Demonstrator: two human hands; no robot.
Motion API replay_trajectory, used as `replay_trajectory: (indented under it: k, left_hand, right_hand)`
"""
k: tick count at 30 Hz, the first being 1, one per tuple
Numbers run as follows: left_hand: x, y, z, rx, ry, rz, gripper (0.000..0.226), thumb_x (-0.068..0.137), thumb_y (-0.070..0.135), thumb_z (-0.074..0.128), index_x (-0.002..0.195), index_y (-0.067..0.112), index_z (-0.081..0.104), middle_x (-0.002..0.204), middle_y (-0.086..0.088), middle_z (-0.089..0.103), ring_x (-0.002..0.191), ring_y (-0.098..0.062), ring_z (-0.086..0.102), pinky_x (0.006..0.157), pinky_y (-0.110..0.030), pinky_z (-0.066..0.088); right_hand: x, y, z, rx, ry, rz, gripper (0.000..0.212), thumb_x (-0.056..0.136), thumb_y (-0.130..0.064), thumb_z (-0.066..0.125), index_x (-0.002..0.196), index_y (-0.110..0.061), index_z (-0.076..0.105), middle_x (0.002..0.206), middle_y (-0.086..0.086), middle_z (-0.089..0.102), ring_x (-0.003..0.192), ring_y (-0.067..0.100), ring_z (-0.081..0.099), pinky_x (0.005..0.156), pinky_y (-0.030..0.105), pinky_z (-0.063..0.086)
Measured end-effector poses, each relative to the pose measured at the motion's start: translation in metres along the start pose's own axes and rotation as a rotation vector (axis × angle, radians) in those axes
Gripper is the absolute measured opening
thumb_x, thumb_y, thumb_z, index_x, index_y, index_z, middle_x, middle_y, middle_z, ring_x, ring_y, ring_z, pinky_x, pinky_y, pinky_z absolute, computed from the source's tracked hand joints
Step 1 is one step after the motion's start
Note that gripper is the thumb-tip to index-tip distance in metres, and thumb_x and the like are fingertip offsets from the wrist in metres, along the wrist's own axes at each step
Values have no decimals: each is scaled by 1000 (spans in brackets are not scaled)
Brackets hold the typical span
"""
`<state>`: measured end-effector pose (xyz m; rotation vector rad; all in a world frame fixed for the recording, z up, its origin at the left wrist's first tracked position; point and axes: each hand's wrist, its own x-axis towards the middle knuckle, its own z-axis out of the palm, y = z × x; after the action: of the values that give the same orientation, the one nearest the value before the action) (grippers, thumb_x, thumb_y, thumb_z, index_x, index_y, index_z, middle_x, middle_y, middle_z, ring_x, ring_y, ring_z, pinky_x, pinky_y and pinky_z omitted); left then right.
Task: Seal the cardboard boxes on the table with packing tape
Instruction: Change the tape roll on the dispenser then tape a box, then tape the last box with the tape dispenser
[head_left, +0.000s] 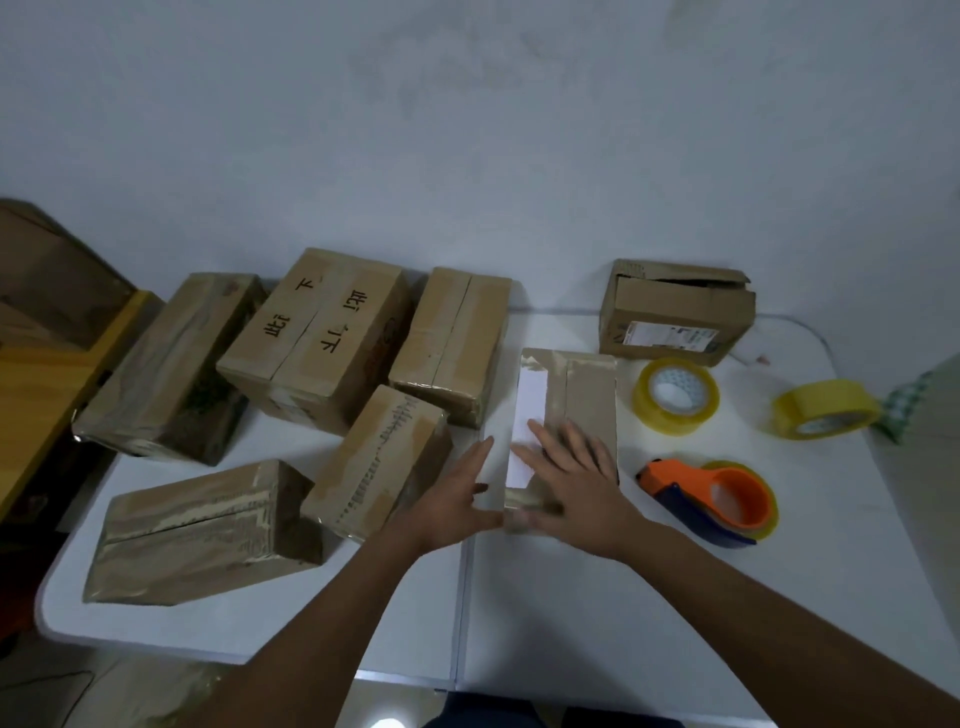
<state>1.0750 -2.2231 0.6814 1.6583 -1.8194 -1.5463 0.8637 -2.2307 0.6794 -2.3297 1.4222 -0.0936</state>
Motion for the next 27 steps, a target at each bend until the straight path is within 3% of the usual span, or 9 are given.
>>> replay_trajectory:
  k: [2, 4, 6, 9, 12, 14, 20, 24, 27]
  left_hand:
    - [0, 8, 5, -129, 10, -7, 104, 80, 47, 77, 156, 43, 7, 165, 13, 7, 146, -19, 31, 109, -38, 42]
    - [0, 18, 15, -77, 92, 14, 103, 78, 60, 72, 156, 44, 7, 166, 14, 3, 150, -16, 18, 117, -47, 31]
    - [4, 22, 31, 89, 108, 63, 97, 84, 61, 64, 157, 42, 3, 165, 15, -15, 152, -16, 2, 120, -45, 22]
    - [22, 22, 50, 374, 162, 76, 91, 90, 66, 52, 154, 44, -9, 157, 7, -38, 151, -27, -17, 123, -49, 10]
    - [42, 34, 44, 682, 379, 60, 79, 98, 64, 35, 156, 38, -11, 159, -6, -35, 146, -34, -30, 115, -48, -18]
    - [55, 43, 41, 762, 349, 174, 70, 103, 55, 31, 157, 37, -9, 161, -1, -31, 147, -30, -28, 118, -50, -17]
    - [98, 48, 31, 836, 185, 200, 64, 103, 56, 26, 156, 41, -6, 162, 15, -21, 148, -21, -29, 118, -58, -14]
    - [126, 56, 7, 801, 175, 206, 62, 100, 61, 22, 156, 45, -3, 163, 19, -16, 147, -16, -28, 118, -51, -18]
    - [146, 65, -11, 756, 165, 197, 64, 95, 68, 11, 155, 47, 1, 163, 20, -12, 149, -15, -23, 119, -50, -16]
  right_hand:
    - [-11, 5, -13, 233, 249, 136, 65, 97, -48, 51, 152, -41, 18, 163, -11, -2, 150, 18, -11, 120, 45, -3]
    - [-22, 18, -12, 511, 457, 474, 56, 99, -40, 50, 150, -29, 30, 160, -2, 22, 147, 21, 20, 119, 44, 21]
    - [-29, 22, -6, 939, 358, 756, 48, 100, -47, 44, 142, -25, 41, 147, 3, 43, 132, 22, 44, 111, 47, 38]
    - [-23, 23, -13, 1300, 133, 725, 40, 100, -57, 35, 131, -40, 54, 132, -12, 59, 120, 10, 55, 105, 43, 46]
    - [-4, 25, -30, 1287, 49, 630, 56, 95, -70, 28, 147, -50, 28, 151, -25, 31, 141, 5, 29, 117, 42, 28]
    - [6, 32, -38, 1223, 90, 628, 61, 94, -69, 28, 150, -48, 21, 157, -24, 19, 146, 5, 17, 121, 38, 16]
    - [8, 79, -49, 1137, 241, 741, 55, 100, -55, 36, 151, -35, 30, 156, -9, 30, 143, 18, 30, 108, 30, 24]
    - [11, 116, -63, 1090, 292, 818, 60, 99, -58, 37, 152, -30, 30, 156, -1, 33, 140, 24, 37, 116, 46, 30]
    - [18, 144, -81, 1082, 370, 828, 56, 99, -53, 41, 149, -28, 36, 150, 3, 42, 133, 25, 46, 113, 45, 35]
